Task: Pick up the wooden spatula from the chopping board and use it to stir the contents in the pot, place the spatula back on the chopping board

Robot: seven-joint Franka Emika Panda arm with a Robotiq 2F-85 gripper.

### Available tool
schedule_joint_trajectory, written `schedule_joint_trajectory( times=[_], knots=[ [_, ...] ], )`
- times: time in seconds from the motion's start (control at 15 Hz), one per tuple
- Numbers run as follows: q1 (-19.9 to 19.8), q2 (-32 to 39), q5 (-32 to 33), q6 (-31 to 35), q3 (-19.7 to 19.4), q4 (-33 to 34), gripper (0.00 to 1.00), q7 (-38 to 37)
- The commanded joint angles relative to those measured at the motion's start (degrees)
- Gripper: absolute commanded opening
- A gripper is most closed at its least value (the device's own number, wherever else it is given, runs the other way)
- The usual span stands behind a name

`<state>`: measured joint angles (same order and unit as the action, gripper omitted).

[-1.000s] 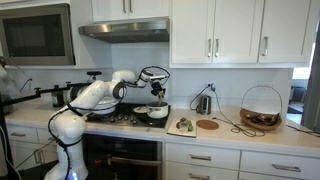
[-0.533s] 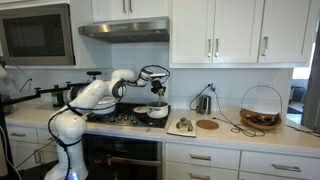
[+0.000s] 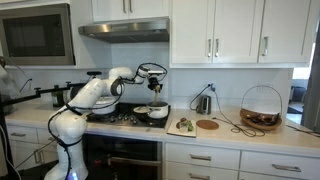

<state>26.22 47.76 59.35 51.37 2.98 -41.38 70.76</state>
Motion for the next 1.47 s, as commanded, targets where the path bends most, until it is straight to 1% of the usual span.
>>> schedule_joint_trajectory(
  times=[0.0,0.4,0.73,1.0,1.4],
  knots=[
    [0.3,-3.2,0.1,-1.0,0.5,-3.8,0.07,1.4],
    [-0.9,-3.6,-3.3,-0.3,2.2,-2.2,0.07,-2.3],
    [-3.1,-5.8,-8.9,0.2,2.8,-1.8,0.07,-6.0],
    [-6.4,-8.2,-14.8,1.3,3.7,-2.7,0.07,-10.4],
    [-13.6,-12.3,-26.0,5.5,5.3,-5.0,0.07,-18.1]
  ],
)
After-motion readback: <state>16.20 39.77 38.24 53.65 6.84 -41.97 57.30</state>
